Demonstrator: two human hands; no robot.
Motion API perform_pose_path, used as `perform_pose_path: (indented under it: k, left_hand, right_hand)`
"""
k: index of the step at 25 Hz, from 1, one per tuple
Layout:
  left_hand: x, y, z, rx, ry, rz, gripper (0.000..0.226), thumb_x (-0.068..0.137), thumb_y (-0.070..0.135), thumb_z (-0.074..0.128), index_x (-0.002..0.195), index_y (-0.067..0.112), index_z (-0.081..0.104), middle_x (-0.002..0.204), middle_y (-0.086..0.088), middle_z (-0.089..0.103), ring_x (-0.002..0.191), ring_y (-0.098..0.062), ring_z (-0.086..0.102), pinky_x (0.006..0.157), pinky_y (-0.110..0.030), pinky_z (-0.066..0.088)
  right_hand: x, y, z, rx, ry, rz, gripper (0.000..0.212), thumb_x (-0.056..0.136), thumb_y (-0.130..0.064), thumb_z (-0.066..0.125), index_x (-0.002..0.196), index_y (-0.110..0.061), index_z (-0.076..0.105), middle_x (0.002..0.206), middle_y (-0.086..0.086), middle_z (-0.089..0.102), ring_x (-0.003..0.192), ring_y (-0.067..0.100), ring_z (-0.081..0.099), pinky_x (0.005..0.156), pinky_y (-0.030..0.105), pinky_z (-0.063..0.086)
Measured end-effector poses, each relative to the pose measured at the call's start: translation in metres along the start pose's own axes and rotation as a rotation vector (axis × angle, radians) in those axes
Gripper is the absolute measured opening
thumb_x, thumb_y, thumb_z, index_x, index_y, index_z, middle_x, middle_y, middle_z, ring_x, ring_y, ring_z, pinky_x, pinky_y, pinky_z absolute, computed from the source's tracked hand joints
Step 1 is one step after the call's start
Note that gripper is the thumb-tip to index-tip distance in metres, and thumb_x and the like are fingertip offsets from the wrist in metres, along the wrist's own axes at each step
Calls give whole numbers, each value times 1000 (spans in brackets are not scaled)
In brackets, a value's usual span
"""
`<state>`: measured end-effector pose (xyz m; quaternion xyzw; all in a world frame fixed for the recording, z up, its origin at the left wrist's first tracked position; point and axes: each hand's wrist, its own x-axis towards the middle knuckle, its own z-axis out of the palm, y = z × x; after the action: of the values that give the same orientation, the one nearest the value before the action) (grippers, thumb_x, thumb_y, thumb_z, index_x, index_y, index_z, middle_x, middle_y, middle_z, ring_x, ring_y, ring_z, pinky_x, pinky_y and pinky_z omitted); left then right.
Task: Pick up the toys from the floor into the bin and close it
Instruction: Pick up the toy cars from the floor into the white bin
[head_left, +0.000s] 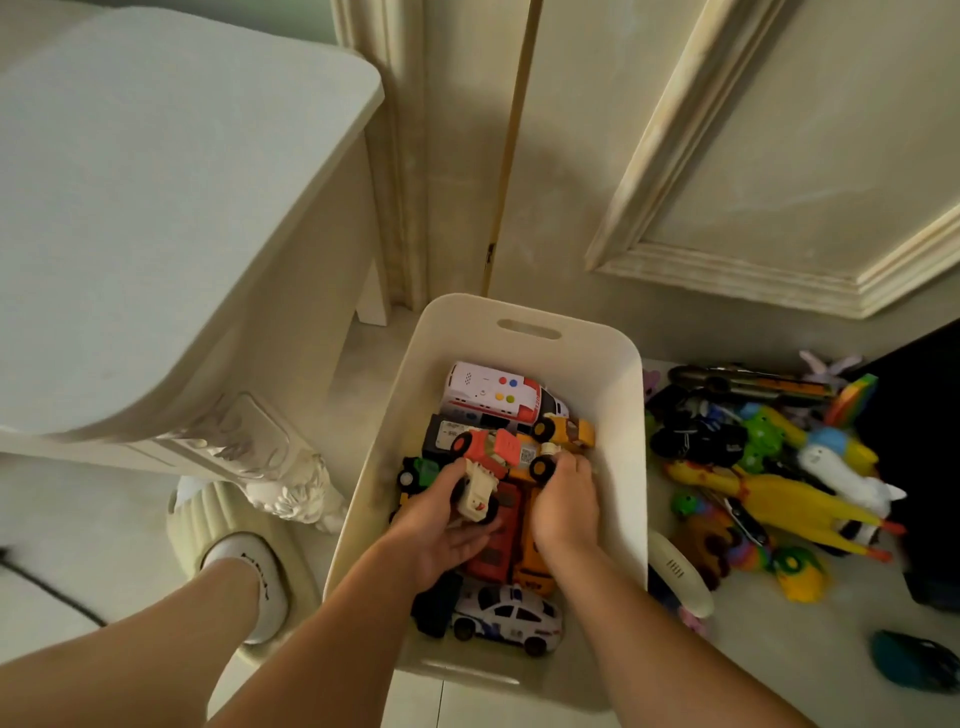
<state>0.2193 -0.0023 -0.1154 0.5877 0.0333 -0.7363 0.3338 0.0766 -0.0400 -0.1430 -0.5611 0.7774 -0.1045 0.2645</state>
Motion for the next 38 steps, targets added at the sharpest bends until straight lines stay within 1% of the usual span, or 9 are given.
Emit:
perform_pose_path:
  k: [4, 8, 12, 15, 19, 25, 31, 35, 38]
  left_hand:
    - [0, -1, 1, -6, -18, 4, 45, 85, 49, 64, 118, 18, 61, 113, -12, 69, 97, -28, 71, 78, -37, 55]
    - [-2, 3, 17, -20, -73, 47, 40, 86, 48, 62, 112, 18, 66, 102, -10, 73, 89, -25, 72, 77, -35, 55]
    - [-5, 2, 20, 43, -55, 33, 42, 84, 49, 63, 108, 15, 68, 93, -9, 72, 82, -26, 68, 64, -29, 51]
    - [-10, 4, 13, 75, -44, -11, 38, 86, 45, 64, 110, 15, 65, 102, -14, 68, 90, -31, 66, 76, -35, 54]
    - [-22, 15, 4, 188, -32, 34, 29, 91, 39, 58, 110, 16, 62, 109, -14, 66, 101, -30, 63, 97, -45, 48]
    - [-39, 38, -8, 524, 277, 293, 30, 95, 39, 46, 102, 15, 64, 95, -7, 63, 89, -24, 57, 77, -32, 44]
    - [-43, 31, -9, 542, 319, 315, 43, 98, 41, 37, 112, 8, 62, 93, -8, 60, 89, -24, 53, 81, -32, 39]
    - [-43, 31, -12, 501, 325, 326, 44, 95, 40, 38, 100, 7, 66, 85, -9, 63, 81, -25, 57, 81, -35, 42]
    - [-45, 32, -6, 550, 340, 311, 47, 97, 38, 34, 111, 4, 65, 93, -13, 64, 86, -28, 58, 81, -36, 43]
  right_hand:
    - [8, -7, -9, 14, -96, 32, 38, 94, -9, 42, 131, -13, 51, 132, 6, 52, 120, 26, 50, 103, 40, 44]
    - [-6, -24, -19, 233, 136, -39, 42, 98, -38, 39, 135, -23, 50, 129, 0, 55, 122, 21, 51, 103, 39, 44]
    - [-11, -28, -23, 444, -193, -2, 57, 81, -67, 45, 131, -39, 49, 130, -3, 53, 120, 19, 51, 103, 44, 45]
    - [-3, -30, -44, 232, -373, 2, 54, 76, -66, 58, 125, -42, 51, 120, -3, 49, 114, 17, 50, 96, 34, 46]
    - [-6, -42, -44, 310, -533, -139, 55, 85, -39, 68, 134, -31, 46, 119, -7, 54, 107, 12, 54, 84, 23, 45]
    - [-26, -37, -29, 132, -530, -246, 27, 84, -23, 67, 111, -24, 61, 99, -7, 63, 92, 13, 60, 69, 21, 45]
    - [-51, -40, -17, 151, -512, -381, 47, 89, -31, 63, 134, -29, 49, 130, -11, 48, 119, 9, 48, 102, 28, 39]
    - [-73, -50, -16, 396, -703, -268, 46, 97, -8, 49, 135, -32, 46, 125, -7, 52, 118, 18, 56, 92, 30, 53]
    - [-78, -55, -26, 402, -713, -212, 52, 100, -3, 38, 145, -29, 35, 138, -1, 50, 123, 18, 51, 98, 22, 44]
